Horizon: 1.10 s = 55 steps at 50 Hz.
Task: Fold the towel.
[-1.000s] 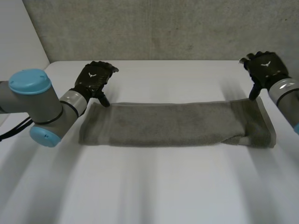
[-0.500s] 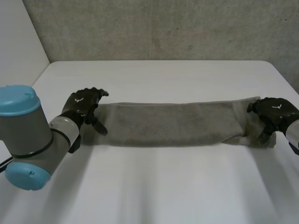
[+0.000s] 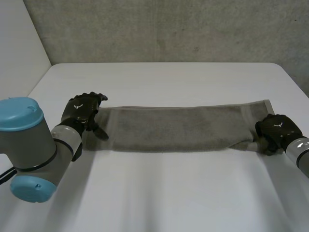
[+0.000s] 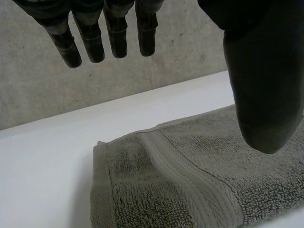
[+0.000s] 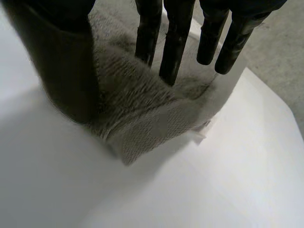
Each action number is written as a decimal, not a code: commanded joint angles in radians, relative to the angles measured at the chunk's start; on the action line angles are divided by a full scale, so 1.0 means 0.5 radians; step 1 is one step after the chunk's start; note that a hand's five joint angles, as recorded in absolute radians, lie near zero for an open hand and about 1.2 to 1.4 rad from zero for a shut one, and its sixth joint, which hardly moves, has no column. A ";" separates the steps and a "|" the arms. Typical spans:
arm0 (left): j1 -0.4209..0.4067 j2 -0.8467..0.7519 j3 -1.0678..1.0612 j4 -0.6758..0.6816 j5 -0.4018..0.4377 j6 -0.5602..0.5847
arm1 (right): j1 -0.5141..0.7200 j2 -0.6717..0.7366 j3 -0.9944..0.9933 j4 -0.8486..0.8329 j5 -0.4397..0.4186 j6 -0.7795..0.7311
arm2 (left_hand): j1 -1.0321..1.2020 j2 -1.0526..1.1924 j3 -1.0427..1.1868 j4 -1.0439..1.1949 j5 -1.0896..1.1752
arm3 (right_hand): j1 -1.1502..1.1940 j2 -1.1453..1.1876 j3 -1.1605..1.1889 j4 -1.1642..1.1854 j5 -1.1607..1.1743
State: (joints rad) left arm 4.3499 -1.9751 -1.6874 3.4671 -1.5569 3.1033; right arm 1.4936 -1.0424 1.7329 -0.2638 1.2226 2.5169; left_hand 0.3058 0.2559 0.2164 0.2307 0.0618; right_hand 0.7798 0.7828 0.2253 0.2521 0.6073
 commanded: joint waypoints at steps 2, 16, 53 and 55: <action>-0.005 0.005 -0.015 0.012 0.003 0.000 | -0.020 0.020 -0.045 0.015 0.043 -0.005 | -0.220 -0.120 -0.084 -0.112 -0.081 | 1.229 1.223 -0.102 -0.155 1.225; 0.007 0.008 -0.031 0.027 0.000 0.000 | -0.318 -0.014 -0.214 0.031 0.104 -0.483 | -0.220 -0.120 -0.084 -0.112 -0.081 | 1.233 1.227 -0.102 -0.155 1.229; 0.029 0.081 -0.074 0.094 -0.071 0.000 | 1.851 0.602 -1.201 0.037 0.371 -0.827 | -0.220 -0.120 -0.084 -0.112 -0.081 | 0.944 0.938 -0.102 -0.155 0.940; 0.025 0.081 -0.074 0.094 -0.071 0.000 | 1.866 0.646 -1.223 0.037 0.384 -0.852 | -0.220 -0.120 -0.084 -0.112 -0.081 | -0.039 -0.045 -0.102 -0.155 -0.043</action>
State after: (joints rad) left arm 4.3640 -1.9361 -1.7210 3.5081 -1.5901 3.1033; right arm 2.3929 -0.8224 1.1921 -0.2474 1.3942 2.1362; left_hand 0.3058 0.2554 0.2164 0.2307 0.0617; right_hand 1.2470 1.2533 0.2253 0.2521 1.0922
